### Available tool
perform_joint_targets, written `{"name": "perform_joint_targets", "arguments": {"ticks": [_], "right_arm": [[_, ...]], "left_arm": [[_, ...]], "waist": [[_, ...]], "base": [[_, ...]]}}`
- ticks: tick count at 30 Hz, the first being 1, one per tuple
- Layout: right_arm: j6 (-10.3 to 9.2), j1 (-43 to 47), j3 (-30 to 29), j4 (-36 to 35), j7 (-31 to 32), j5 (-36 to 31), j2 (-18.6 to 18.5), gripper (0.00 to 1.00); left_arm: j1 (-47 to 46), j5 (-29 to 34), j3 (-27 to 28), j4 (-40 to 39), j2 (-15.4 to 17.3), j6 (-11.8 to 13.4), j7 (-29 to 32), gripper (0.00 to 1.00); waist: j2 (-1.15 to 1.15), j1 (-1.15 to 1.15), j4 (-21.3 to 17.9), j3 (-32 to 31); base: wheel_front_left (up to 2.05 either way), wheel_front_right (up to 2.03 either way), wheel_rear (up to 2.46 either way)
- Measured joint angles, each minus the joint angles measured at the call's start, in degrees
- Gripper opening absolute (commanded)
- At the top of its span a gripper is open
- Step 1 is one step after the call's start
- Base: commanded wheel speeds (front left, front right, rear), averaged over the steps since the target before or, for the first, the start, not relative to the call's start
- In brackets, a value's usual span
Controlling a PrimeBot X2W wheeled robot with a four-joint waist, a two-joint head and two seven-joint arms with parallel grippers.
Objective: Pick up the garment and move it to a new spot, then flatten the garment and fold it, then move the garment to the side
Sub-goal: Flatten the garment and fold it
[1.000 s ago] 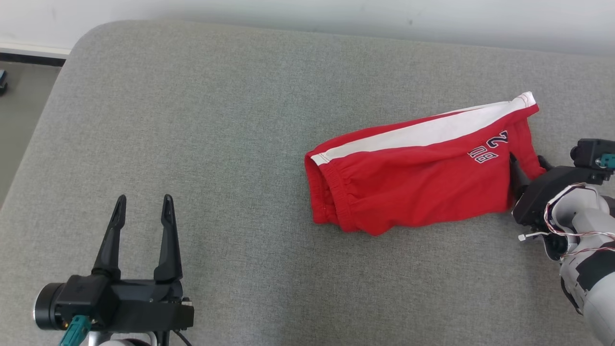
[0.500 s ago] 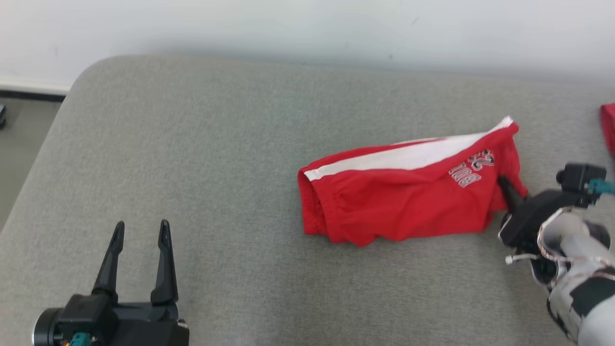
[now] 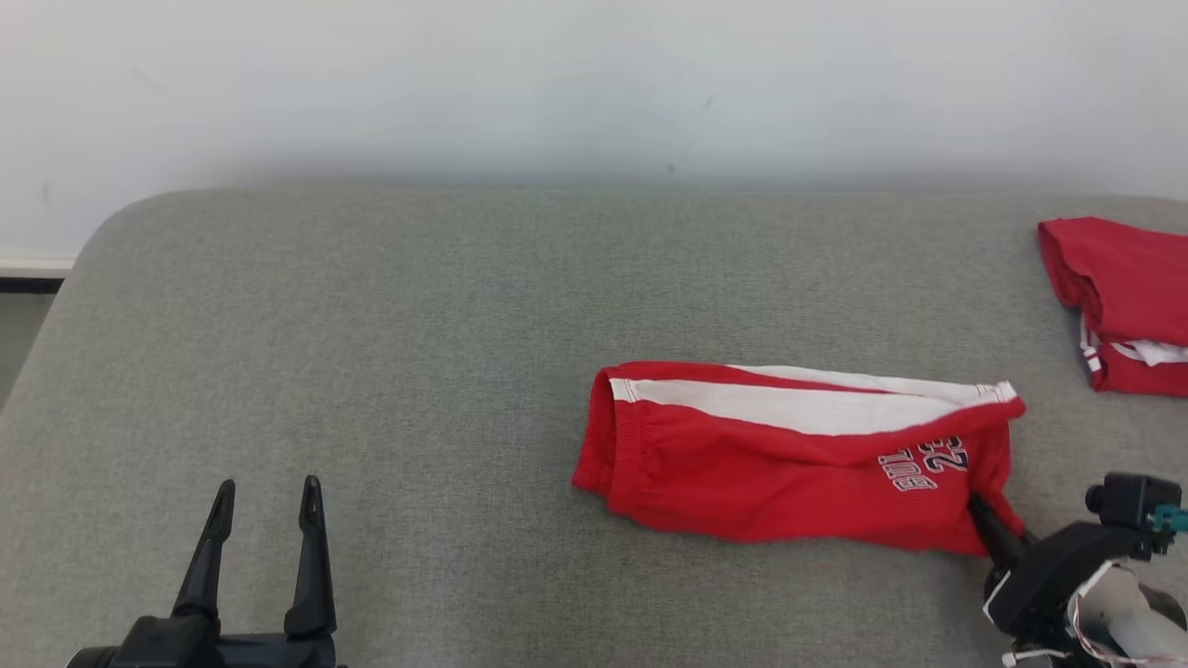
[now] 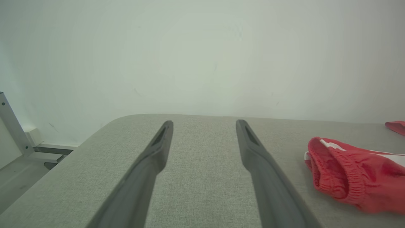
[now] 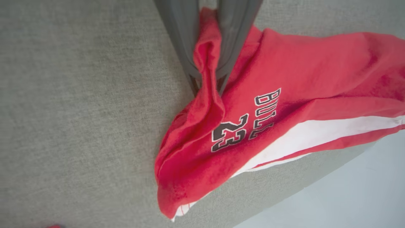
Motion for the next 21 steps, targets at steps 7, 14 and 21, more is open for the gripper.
{"name": "perform_joint_targets", "arguments": {"ticks": [7,14,21], "right_arm": [[0.0,1.48,-2.47,-1.15,0.55,-2.89,-0.31,1.0],[0.0,-3.65,-6.1,2.77,3.6,-7.56,-0.83,1.0],[0.0,-6.64,-6.58,9.54,9.1,-12.54,0.94,1.0]], "left_arm": [[0.94,0.38,0.74,-0.4,-0.04,0.0,0.0,1.0],[0.58,0.41,0.01,-0.43,-0.1,-0.02,0.0,1.0],[-0.71,0.37,-0.74,0.11,-0.19,-0.21,0.0,1.0]], "waist": [[0.0,0.0,-1.63,-0.75],[0.01,0.01,-1.11,-0.01],[0.01,0.01,0.56,1.48]], "base": [[0.0,0.0,0.0],[0.0,0.0,0.0],[0.0,0.0,0.0]]}}
